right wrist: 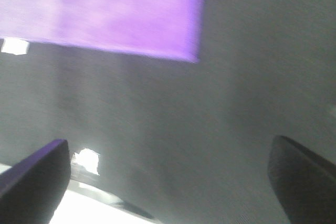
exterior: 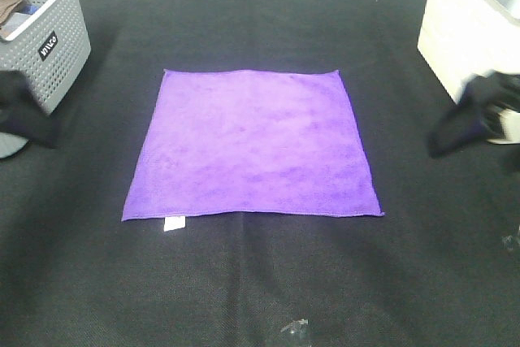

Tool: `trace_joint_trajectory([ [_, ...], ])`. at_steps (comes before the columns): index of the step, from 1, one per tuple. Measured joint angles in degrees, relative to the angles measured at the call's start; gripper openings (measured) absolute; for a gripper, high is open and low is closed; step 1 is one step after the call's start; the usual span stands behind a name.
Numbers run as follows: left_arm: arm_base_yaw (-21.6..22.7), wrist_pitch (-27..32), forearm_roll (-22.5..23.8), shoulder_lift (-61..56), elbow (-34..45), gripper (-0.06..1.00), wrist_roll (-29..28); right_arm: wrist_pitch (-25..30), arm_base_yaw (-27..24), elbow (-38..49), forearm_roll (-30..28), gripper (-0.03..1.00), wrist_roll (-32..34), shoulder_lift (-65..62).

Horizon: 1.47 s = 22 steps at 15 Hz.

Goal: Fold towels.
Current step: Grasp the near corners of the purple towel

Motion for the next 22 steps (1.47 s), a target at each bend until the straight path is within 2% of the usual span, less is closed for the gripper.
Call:
trace_joint_trajectory([
  [2, -2.06, -1.43, -0.92, 8.02, -4.47, 0.99, 0.34, -0.80, 0.00, -3.84, 5.56, 0.96, -4.76, 6.59],
  [4, -2.12, -1.26, -1.83, 11.23, -5.96, 0.99, 0.34, -1.49, 0.00, -5.27, 7.79, 0.96, -5.56, 10.14],
  [7, -2.12, -1.55, -3.09, 11.86, -6.02, 0.99, 0.34, -2.64, 0.00, -5.27, 8.08, 0.96, -6.13, 11.17],
  [9, -2.12, -2.01, -5.04, 14.04, -7.28, 0.99, 0.40, -5.27, 0.00, -5.56, 8.31, 0.96, -6.13, 13.64],
  [13, -2.12, -1.43, -6.42, 24.24, -11.69, 0.99, 1.20, -4.98, 0.00, -10.37, 8.54, 0.96, -6.13, 26.13],
  [16, -2.12, -0.92, -8.02, 28.59, -13.18, 0.99, 1.78, -4.76, 0.00, -13.58, 8.71, 0.96, -6.13, 30.25],
  [19, -2.12, -0.80, -13.64, 33.23, -14.55, 0.99, 6.13, -4.81, 0.00, -15.24, 9.28, 0.96, -6.13, 33.63],
  [22, -2.12, -0.63, -14.90, 37.07, -16.33, 0.99, 7.45, -4.81, 0.00, -15.30, 9.34, 0.96, -6.65, 37.47],
])
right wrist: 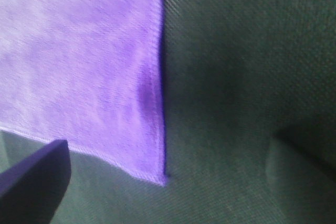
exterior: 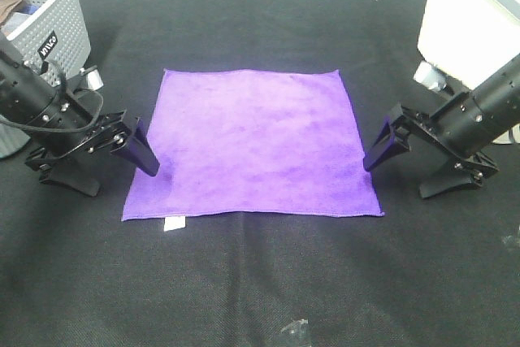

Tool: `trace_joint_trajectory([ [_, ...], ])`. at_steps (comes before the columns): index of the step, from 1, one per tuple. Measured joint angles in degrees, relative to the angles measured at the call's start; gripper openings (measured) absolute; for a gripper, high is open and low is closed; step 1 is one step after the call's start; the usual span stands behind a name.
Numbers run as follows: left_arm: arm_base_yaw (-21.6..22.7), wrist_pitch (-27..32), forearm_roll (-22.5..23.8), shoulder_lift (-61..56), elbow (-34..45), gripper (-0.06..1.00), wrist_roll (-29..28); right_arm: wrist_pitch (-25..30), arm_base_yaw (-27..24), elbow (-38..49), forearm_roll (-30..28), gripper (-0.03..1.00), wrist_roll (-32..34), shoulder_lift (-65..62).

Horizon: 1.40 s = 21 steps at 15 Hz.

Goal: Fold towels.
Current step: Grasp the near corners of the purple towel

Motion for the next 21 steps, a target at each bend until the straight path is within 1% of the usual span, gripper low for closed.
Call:
trace_joint_trajectory([
  [7, 0.00, 1.32, -0.06, 1.09, -0.80, 0.99, 0.74, 0.57, -0.17, -0.92, 1.32, 0.94, -0.23, 1.49],
  [9, -1.03, 1.09, -0.06, 1.09, -0.80, 0.99, 0.80, 0.11, 0.57, -1.03, 1.78, 0.93, -0.17, 1.83],
  [10, -2.29, 0.86, -0.80, 1.20, -0.86, 0.98, 0.86, -0.80, 1.95, -1.09, 2.52, 0.93, -0.17, 1.89],
  [13, -5.84, 0.52, -6.19, 2.35, -0.86, 0.94, 0.57, -3.84, 8.08, -1.49, 4.07, 0.89, -0.23, 3.04],
  [14, -6.65, 0.52, -7.16, 2.98, -1.09, 0.93, 0.52, -4.13, 9.85, -1.89, 4.70, 0.87, -0.23, 3.55],
  [16, -8.31, 0.46, -8.08, 3.61, -1.32, 0.89, 0.52, -4.30, 12.61, -2.64, 5.44, 0.82, -0.40, 4.41],
  [17, -8.88, 0.11, -8.14, 3.67, -1.32, 0.86, 0.52, -4.53, 13.18, -2.86, 5.67, 0.79, -0.40, 4.53],
  [19, -9.22, -0.17, -8.14, 3.78, -1.32, 0.80, 0.29, -4.53, 13.24, -3.15, 5.73, 0.69, -0.40, 4.81],
  [21, -9.22, -0.57, -7.96, 4.01, -1.32, 0.70, 0.11, -4.64, 13.24, -3.15, 4.64, 0.58, -0.40, 5.21],
])
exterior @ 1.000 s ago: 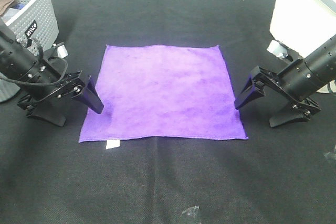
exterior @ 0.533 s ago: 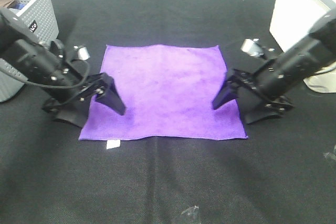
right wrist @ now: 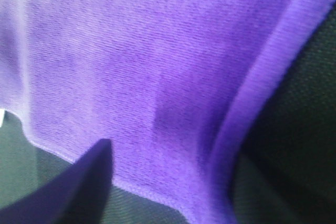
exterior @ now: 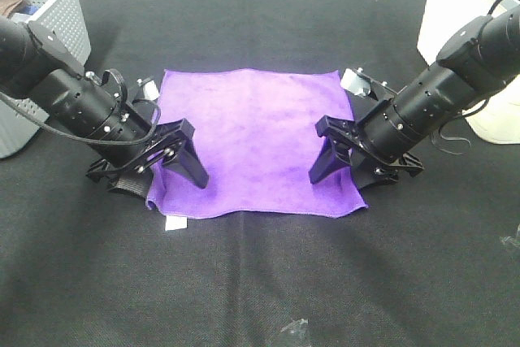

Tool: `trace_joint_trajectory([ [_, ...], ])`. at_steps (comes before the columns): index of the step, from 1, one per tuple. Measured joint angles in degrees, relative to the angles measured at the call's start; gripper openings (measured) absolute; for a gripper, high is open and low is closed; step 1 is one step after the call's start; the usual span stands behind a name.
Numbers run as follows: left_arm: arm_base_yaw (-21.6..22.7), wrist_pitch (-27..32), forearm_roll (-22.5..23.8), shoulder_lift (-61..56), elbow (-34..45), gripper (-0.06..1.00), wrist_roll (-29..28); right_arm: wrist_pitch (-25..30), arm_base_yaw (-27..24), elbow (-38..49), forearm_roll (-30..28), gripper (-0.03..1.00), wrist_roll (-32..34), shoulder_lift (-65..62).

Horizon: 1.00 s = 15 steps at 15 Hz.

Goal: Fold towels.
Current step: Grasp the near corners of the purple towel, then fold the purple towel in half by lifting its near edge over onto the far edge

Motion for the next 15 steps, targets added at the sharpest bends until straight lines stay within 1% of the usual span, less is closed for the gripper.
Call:
trace_joint_trajectory([
  [3, 0.00, -1.15, 0.00, 0.97, 0.06, 0.29, -0.23, -0.46, 0.11, 0.00, -2.92, 0.28, 0.00, 0.29],
  [4, -0.06, -1.15, 0.17, 1.26, 0.23, 0.16, -0.23, -0.40, 0.11, 0.00, -3.90, 0.16, 0.00, 0.29],
  [5, -0.11, -1.09, 0.40, 1.49, 0.34, 0.05, -0.23, 0.06, 0.23, 0.00, -4.53, 0.06, 0.00, 0.46],
  [6, -0.11, -1.09, 0.63, 1.55, 0.34, 0.01, -0.23, 0.34, 0.29, 0.00, -4.76, 0.00, 0.00, 0.46],
  [8, -0.40, -1.03, 1.72, 1.38, 0.34, 0.00, -0.23, 1.38, 0.34, 0.00, -4.98, 0.00, 0.00, 0.40],
  [9, -0.57, -0.80, 2.98, 0.92, 0.34, 0.00, -0.23, 1.89, 0.40, 0.11, -5.67, 0.00, 0.06, 0.00],
  [11, -0.69, 0.11, 7.39, -0.57, 0.80, 0.00, -0.52, 4.18, 0.57, 0.69, -8.02, 0.00, 1.26, -0.97],
  [13, -0.74, 1.32, 12.38, -3.27, 1.32, 0.00, -2.35, 7.39, 0.57, 0.69, -9.17, 0.00, 3.27, -3.38],
  [15, -0.74, 2.06, 14.67, -7.56, 3.15, 0.00, -3.67, 10.26, 0.63, 0.69, -9.28, 0.00, 4.47, -7.05],
])
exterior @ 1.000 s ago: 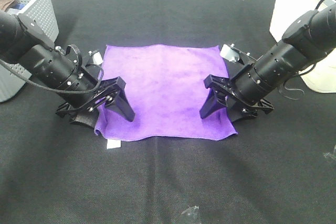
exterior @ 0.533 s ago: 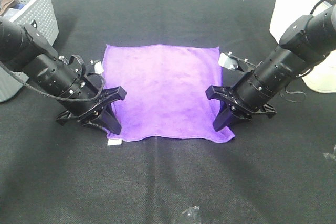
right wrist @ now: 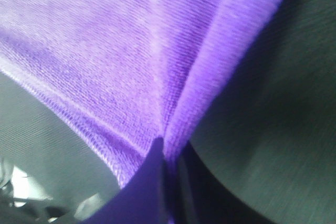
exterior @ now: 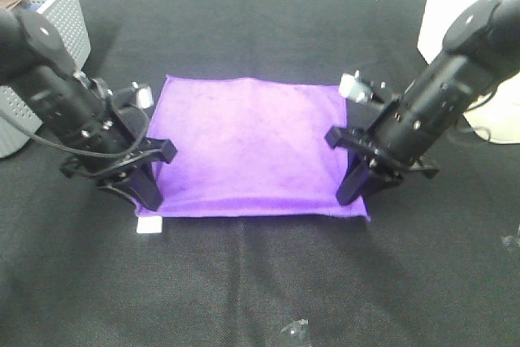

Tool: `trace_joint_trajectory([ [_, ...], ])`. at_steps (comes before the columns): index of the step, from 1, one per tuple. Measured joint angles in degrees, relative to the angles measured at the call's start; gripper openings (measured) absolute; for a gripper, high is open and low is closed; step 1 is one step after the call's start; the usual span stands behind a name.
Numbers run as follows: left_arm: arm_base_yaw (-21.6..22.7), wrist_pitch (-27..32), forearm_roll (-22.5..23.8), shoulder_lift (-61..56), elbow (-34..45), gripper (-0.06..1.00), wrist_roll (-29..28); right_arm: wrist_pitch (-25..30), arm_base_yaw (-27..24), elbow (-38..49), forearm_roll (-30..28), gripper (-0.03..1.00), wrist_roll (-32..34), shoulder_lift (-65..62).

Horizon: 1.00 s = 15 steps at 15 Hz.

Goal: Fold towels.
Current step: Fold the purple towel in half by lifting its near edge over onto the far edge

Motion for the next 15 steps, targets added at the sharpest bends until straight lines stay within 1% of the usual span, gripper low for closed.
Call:
trace_joint_trajectory([
  [1, 0.00, 0.00, 0.34, -2.35, 1.95, 0.00, -0.40, 1.09, 0.06, 0.00, -0.11, 0.00, 0.97, -2.01],
  [3, 0.00, 0.06, 0.17, -9.51, 9.40, 0.00, -0.69, 5.27, 0.34, 0.97, -1.43, 0.00, 3.78, -7.56],
  [6, -0.46, 0.17, -1.49, -17.93, 16.79, 0.00, -1.72, 8.42, 0.57, 3.38, -2.81, 0.00, 7.45, -14.61],
  [9, -0.46, -0.34, -1.72, -20.91, 17.53, 0.00, -2.64, 9.05, 0.63, 3.72, -3.61, 0.00, 9.34, -17.02],
  [12, -0.46, -5.16, -1.78, -20.28, 17.19, 0.00, -3.15, 6.65, 0.63, 1.43, -4.13, 0.00, 9.68, -14.95],
  [15, -0.46, -7.10, 0.06, -15.47, 11.12, 0.00, -3.15, 3.90, 0.63, -5.21, -5.79, 0.00, 9.68, -9.45],
])
